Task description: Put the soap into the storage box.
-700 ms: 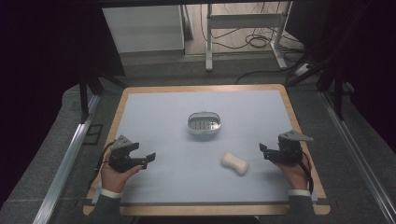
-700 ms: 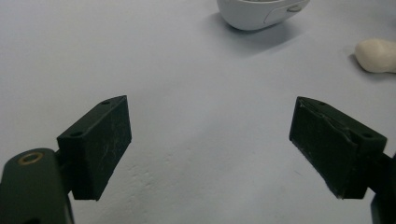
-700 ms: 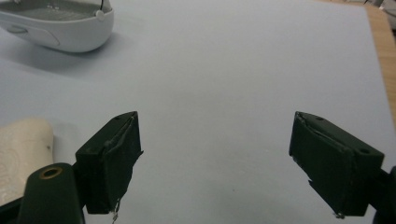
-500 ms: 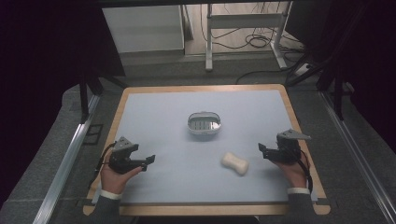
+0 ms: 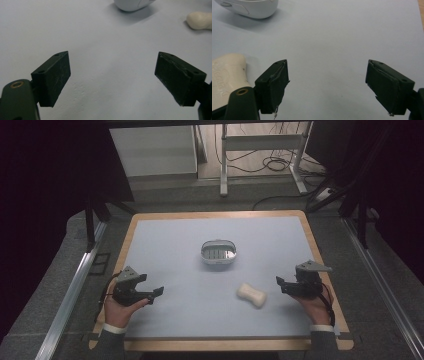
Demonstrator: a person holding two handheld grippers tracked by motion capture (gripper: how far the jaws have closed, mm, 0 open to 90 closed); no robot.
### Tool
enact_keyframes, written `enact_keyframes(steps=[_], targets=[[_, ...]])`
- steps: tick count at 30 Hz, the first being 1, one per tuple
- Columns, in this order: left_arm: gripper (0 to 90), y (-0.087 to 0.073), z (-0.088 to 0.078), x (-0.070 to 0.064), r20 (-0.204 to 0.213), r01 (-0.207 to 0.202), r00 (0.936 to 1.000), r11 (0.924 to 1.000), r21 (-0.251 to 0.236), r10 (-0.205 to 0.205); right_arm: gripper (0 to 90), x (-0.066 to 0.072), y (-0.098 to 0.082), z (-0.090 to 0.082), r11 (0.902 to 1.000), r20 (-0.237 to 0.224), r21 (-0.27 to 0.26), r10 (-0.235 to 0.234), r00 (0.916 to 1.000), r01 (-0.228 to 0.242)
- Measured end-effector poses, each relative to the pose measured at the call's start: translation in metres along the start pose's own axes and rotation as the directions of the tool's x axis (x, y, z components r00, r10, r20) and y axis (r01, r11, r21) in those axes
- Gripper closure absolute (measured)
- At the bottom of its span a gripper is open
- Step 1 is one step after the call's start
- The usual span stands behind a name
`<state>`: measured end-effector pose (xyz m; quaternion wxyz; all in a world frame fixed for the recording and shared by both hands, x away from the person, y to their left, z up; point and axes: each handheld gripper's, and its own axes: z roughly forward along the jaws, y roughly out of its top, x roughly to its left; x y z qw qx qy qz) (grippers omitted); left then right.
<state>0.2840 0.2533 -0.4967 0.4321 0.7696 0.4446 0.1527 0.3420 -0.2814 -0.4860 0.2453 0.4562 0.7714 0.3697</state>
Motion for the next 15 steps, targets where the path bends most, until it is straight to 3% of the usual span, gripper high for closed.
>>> enact_keyframes(steps=[5,15], targets=[[13.7,0.0,0.004,-0.001,-0.015,-0.014,0.9998,0.9996,0.025,0.014,20.6,-0.002,0.006,-0.007,0.9999,-0.04,0.003,-0.012,0.9991,0.012],[13.5,0.0,0.008,-0.003,-0.01,-0.008,0.9999,0.9991,0.041,0.009,20.6,0.015,0.032,-0.015,0.9914,-0.102,0.045,-0.118,0.9878,0.123]])
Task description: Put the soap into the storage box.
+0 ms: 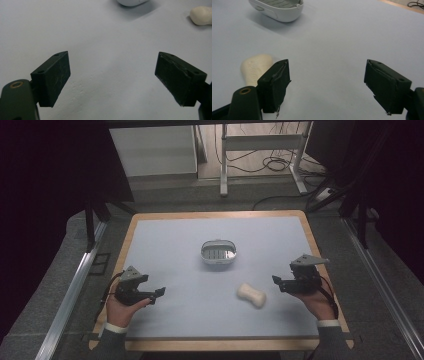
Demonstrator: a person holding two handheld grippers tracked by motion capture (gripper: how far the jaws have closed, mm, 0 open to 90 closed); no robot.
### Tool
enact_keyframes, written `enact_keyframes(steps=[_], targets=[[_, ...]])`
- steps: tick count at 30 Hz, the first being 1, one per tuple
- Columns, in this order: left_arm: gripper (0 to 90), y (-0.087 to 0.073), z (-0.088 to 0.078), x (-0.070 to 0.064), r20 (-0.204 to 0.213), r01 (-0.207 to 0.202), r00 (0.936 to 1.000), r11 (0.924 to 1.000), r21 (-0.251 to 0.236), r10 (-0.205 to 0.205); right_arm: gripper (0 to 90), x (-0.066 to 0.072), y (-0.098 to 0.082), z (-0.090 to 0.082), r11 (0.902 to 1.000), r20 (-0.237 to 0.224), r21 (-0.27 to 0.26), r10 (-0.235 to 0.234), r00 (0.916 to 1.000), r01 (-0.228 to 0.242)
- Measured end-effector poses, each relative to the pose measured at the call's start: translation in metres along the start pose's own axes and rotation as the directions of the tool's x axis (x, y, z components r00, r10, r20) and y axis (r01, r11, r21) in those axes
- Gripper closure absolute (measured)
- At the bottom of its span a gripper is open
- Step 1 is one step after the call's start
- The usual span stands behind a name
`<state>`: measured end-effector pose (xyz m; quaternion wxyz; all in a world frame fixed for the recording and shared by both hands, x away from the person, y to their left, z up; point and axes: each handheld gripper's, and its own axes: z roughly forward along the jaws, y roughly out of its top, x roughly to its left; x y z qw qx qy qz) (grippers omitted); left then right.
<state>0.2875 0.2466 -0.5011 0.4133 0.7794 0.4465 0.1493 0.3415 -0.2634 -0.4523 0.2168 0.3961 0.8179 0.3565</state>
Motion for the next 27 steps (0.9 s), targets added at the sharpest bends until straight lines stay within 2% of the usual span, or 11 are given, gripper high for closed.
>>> enact_keyframes(steps=[4,8,14,20,23,27], targets=[[13.5,0.0,0.001,0.0,0.0,-0.002,1.0,1.0,0.002,0.002,22.3,0.007,0.011,0.001,0.9983,-0.025,0.048,-0.032,0.9992,0.033],[13.1,0.0,0.0,0.0,-0.002,-0.002,1.0,1.0,0.006,0.002,22.3,0.015,0.022,0.002,0.9927,-0.024,0.089,-0.08,0.9965,0.081],[13.3,0.0,-0.001,0.0,0.0,-0.001,1.0,1.0,0.003,0.001,22.3,0.027,0.036,0.002,0.9858,-0.062,0.111,-0.119,0.9909,0.126],[13.2,-0.001,0.001,-0.001,0.002,-0.004,1.0,0.9999,0.01,0.004,22.3,0.037,0.043,0.007,0.9754,-0.102,0.146,-0.151,0.9832,0.165],[13.2,-0.001,0.002,-0.002,0.003,-0.005,1.0,0.9999,0.014,0.005,22.3,0.042,0.045,0.011,0.9658,-0.099,0.169,-0.182,0.9784,0.196],[13.1,-0.001,0.002,-0.002,0.006,-0.003,1.0,0.9999,0.013,0.003,22.3,0.049,0.046,0.017,0.955,-0.122,0.195,-0.202,0.9717,0.223]])
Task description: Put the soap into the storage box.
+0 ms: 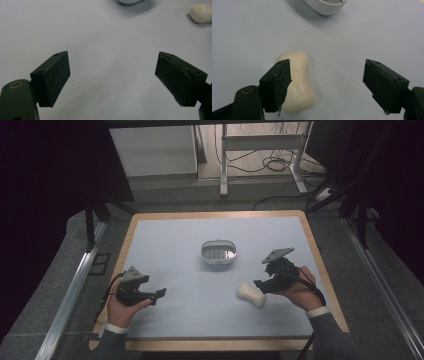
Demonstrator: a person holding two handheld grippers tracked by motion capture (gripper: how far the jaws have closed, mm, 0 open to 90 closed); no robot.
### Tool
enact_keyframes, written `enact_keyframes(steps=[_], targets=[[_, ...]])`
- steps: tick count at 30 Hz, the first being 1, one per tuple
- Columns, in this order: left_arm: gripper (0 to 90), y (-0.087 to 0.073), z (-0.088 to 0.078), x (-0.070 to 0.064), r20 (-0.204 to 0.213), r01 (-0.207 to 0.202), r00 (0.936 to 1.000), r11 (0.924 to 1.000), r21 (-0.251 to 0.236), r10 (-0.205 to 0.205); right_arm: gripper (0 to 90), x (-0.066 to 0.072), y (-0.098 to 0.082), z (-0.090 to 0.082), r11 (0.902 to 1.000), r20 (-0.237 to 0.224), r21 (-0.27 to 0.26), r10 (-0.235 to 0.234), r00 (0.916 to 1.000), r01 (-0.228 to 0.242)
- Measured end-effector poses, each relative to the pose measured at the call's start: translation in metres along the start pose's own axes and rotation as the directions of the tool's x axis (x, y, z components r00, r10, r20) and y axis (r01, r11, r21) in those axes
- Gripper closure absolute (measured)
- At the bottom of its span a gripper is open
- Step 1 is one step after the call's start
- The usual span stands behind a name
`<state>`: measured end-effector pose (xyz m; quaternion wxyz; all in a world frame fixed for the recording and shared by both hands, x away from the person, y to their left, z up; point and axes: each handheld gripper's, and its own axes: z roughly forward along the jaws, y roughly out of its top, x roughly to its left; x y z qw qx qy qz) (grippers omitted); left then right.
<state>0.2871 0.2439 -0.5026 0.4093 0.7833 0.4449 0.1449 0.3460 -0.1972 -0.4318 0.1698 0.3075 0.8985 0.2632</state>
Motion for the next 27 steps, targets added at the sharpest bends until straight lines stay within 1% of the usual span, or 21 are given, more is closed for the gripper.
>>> enact_keyframes(steps=[5,6,10,14,16,20,22,23,24,27], targets=[[12.9,0.0,-0.002,0.0,0.005,0.002,1.0,1.0,-0.002,-0.002,22.3,0.009,0.004,0.01,0.9986,-0.027,0.046,-0.025,0.9993,0.027],[12.9,0.0,-0.002,0.0,0.006,0.003,1.0,1.0,-0.001,-0.003,22.3,0.011,0.004,0.012,0.998,-0.036,0.057,-0.024,0.9991,0.026],[12.9,0.0,-0.001,0.0,0.006,0.002,1.0,1.0,0.002,-0.002,22.3,0.018,0.005,0.021,0.9932,-0.064,0.104,-0.046,0.9969,0.052],[12.8,0.0,0.001,-0.001,0.01,-0.001,0.9999,1.0,0.009,0.001,22.9,0.022,0.004,0.033,0.984,-0.083,0.167,-0.048,0.9954,0.062],[12.7,0.0,0.001,-0.001,0.01,-0.003,0.9999,0.9999,0.011,0.003,24.3,0.023,0.003,0.039,0.98,-0.093,0.189,-0.045,0.9947,0.062],[12.6,0.0,0.001,-0.001,0.008,-0.004,1.0,0.9999,0.012,0.004,27.5,0.025,0.002,0.052,0.9684,-0.119,0.241,-0.038,0.9921,0.066],[12.5,0.0,0.001,-0.001,0.008,-0.003,1.0,0.9999,0.01,0.003,29.1,0.025,0.002,0.058,0.9626,-0.121,0.261,-0.04,0.9918,0.071],[12.5,0.0,0.001,-0.001,0.008,-0.003,1.0,0.9999,0.01,0.003,29.1,0.025,0.002,0.058,0.9626,-0.121,0.261,-0.04,0.9918,0.071],[12.5,0.0,0.001,-0.001,0.008,-0.005,1.0,0.9999,0.012,0.005,30.8,0.025,0.002,0.063,0.9558,-0.122,0.283,-0.046,0.9915,0.079],[12.0,-0.001,0.001,-0.001,0.011,-0.006,0.9999,0.9997,0.023,0.006,32.7,0.027,0.003,0.068,0.9477,-0.122,0.307,-0.051,0.9912,0.086]])
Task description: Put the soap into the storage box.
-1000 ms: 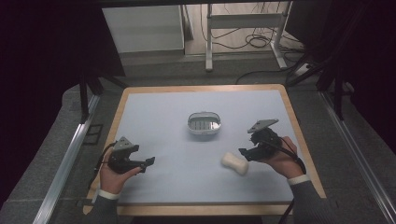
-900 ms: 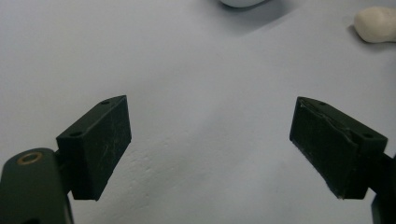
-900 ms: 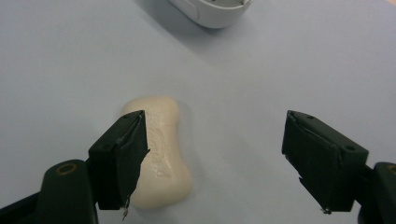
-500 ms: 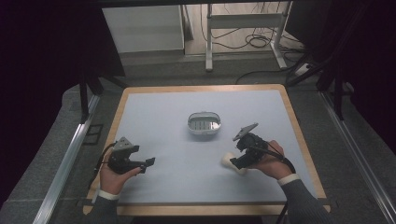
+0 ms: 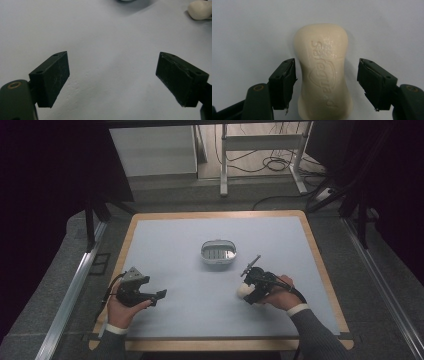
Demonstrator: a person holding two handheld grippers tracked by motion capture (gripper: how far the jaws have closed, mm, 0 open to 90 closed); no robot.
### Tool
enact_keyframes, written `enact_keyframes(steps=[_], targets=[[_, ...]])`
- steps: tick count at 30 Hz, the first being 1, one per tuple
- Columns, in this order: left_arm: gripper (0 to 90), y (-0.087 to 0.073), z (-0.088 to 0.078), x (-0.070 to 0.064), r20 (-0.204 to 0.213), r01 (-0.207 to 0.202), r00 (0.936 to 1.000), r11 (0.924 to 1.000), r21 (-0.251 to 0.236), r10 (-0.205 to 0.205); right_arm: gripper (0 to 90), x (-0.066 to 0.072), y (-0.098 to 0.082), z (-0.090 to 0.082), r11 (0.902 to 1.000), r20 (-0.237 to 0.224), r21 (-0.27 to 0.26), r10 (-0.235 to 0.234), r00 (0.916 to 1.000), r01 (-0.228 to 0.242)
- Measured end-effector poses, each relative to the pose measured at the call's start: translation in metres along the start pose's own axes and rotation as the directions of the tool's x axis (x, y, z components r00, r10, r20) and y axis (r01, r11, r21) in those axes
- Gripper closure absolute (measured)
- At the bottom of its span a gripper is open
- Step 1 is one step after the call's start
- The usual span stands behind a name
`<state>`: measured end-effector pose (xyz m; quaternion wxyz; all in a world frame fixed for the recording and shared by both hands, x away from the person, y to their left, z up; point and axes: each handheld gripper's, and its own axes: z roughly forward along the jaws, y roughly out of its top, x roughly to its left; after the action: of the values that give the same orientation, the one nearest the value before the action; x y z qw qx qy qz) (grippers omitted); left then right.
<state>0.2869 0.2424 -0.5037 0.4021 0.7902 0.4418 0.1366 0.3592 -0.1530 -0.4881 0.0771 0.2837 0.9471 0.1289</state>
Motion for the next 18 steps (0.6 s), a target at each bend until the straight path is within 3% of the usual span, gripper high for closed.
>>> enact_keyframes(steps=[8,12,18], targets=[[11.9,-0.0001,-0.001,0.0006,-0.006,0.0,1.0,1.0,-0.005,0.0,40.5,-0.0005,0.0013,0.0059,0.9992,-0.005,0.04,-0.01,0.9999,0.01],[12.0,-0.0004,-0.0012,-0.0001,-0.016,0.005,0.9999,0.9999,-0.013,-0.005,48.8,-0.0026,0.0013,0.0078,0.9992,-0.038,0.034,-0.019,0.9991,0.02],[12.5,-0.0003,-0.0047,0.0016,-0.026,0.007,0.9996,0.9994,-0.033,-0.008,49.8,-0.0038,0.003,0.0065,0.9983,-0.031,0.051,-0.027,0.9992,0.028]])
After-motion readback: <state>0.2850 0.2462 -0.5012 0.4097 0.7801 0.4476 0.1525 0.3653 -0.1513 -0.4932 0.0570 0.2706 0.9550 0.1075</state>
